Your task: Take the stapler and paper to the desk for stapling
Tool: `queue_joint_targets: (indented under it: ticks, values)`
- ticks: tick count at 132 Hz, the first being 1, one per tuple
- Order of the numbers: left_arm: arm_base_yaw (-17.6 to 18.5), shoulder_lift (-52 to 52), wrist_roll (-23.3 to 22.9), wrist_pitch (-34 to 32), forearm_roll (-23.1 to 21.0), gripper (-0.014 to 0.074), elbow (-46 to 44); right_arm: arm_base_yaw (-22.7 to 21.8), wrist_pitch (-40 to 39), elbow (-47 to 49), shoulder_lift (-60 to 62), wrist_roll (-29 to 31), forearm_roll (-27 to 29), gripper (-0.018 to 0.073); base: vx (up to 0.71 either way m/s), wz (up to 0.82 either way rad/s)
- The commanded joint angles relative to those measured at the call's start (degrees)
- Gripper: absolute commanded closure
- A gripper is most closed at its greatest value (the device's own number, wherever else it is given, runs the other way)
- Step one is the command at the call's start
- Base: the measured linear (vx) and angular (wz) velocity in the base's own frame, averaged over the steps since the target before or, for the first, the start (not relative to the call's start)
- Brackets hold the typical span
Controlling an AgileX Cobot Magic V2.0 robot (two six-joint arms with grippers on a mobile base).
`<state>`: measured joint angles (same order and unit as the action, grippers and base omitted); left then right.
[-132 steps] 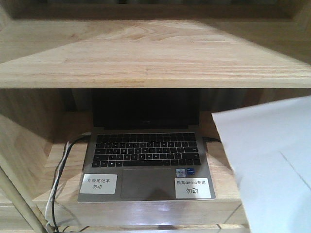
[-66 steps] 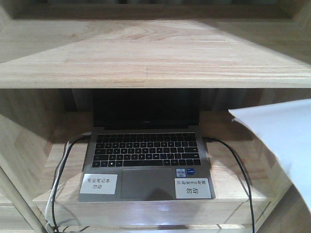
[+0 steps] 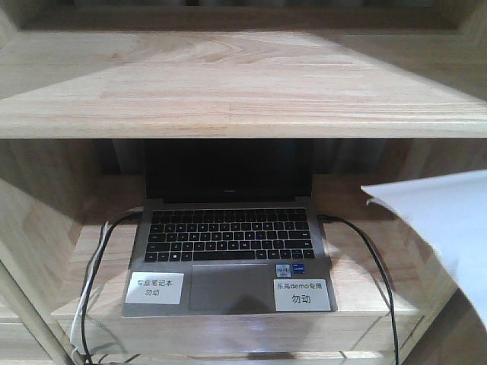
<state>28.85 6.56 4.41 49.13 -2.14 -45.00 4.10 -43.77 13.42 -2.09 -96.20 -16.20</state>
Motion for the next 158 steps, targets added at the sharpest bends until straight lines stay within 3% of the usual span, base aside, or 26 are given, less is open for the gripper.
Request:
queue_joint_targets:
  ticks: [1, 75, 158]
  values:
    - [0.2, 1.0, -0.1, -6.7, -0.4, 0.0603, -1.4, -0.3, -2.2, 1.4, -0.7, 0.3, 0.5, 0.0565, 0.0, 0.0]
    - [0.2, 1.0, -0.1, -6.7, -0.4, 0.0603, -1.4, -0.3, -2.4, 1.4, -0.7, 0.4, 0.4, 0.0565, -0.02, 0.08]
    - [0.2, 1.0, -0.1, -6.7, -0.4, 0.0603, -1.4, -0.3, -2.4, 1.4, -0.7, 0.4, 0.3, 0.0565, -0.11, 0.43]
